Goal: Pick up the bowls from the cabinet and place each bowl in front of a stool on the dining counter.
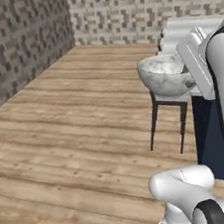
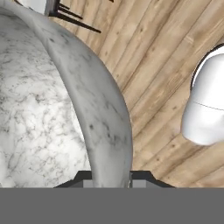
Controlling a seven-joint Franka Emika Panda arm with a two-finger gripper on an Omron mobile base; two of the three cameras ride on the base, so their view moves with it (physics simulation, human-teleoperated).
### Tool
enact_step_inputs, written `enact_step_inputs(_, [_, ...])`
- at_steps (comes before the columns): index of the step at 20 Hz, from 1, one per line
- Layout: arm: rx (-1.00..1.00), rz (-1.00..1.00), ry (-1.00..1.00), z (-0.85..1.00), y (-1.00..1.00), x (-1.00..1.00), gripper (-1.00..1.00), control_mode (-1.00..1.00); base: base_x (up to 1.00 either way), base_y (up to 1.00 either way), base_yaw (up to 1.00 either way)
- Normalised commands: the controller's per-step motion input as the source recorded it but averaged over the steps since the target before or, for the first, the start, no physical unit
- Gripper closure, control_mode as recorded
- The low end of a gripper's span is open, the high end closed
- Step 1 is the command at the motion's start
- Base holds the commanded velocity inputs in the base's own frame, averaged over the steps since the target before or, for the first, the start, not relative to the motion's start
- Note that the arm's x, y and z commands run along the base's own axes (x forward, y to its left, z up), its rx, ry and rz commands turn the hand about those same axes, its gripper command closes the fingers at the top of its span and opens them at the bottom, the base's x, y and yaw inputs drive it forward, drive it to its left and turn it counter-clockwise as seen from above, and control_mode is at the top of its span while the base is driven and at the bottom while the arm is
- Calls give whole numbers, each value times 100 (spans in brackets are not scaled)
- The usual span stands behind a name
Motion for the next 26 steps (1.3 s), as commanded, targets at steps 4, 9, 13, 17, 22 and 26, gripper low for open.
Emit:
enact_step_inputs(4, [0, 0, 0, 0, 0, 0, 100, 100, 81, 100, -49])
enact_step_inputs(9, [0, 0, 0, 0, 0, 0, 100, 100, 78, 100, -48])
enact_step_inputs(13, [0, 0, 0, 0, 0, 0, 100, 100, 76, 100, -48])
enact_step_inputs(17, [0, 0, 0, 0, 0, 0, 100, 100, 74, 100, -49])
enact_step_inputs(22, [0, 0, 0, 0, 0, 0, 100, 100, 66, 100, -47])
enact_step_inputs(26, [0, 0, 0, 0, 0, 0, 100, 100, 57, 100, -47])
